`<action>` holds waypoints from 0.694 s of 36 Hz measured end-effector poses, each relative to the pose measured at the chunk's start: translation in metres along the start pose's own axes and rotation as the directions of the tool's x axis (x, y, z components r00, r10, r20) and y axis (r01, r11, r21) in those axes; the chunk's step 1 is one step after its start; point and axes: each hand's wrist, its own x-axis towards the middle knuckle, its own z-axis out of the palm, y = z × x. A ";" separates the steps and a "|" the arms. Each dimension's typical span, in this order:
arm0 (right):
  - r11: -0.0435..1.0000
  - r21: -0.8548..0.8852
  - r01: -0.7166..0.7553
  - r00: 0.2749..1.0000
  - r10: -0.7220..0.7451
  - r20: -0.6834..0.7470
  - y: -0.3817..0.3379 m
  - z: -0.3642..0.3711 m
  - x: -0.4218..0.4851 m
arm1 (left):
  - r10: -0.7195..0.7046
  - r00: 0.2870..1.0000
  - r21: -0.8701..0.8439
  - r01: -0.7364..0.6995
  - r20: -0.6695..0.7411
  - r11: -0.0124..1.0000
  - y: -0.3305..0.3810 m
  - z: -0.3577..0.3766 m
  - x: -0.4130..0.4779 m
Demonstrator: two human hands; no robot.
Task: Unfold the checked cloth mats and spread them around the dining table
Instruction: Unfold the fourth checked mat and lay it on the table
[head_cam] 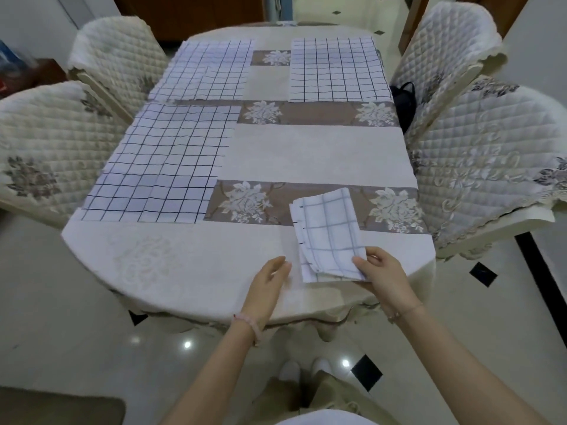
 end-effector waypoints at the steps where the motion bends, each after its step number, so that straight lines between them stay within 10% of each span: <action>1: 1.000 0.025 -0.004 1.000 0.004 0.017 0.001 0.003 -0.004 | -0.052 0.998 -0.159 0.056 0.031 0.986 0.006 0.002 0.000; 10: 0.997 0.067 -0.048 0.998 0.045 0.045 0.009 0.017 -0.028 | -0.075 0.997 -0.357 0.082 0.032 0.930 0.020 0.007 -0.003; 16: 0.860 -0.458 0.226 0.963 -0.268 -0.028 0.002 0.030 -0.048 | 0.069 0.989 -0.254 -0.100 -0.127 0.962 0.026 0.008 -0.007; 25: 0.982 -0.116 0.150 0.945 -0.107 0.310 -0.025 0.058 -0.067 | 0.131 0.991 -0.344 -0.136 -0.039 0.929 0.039 0.017 -0.015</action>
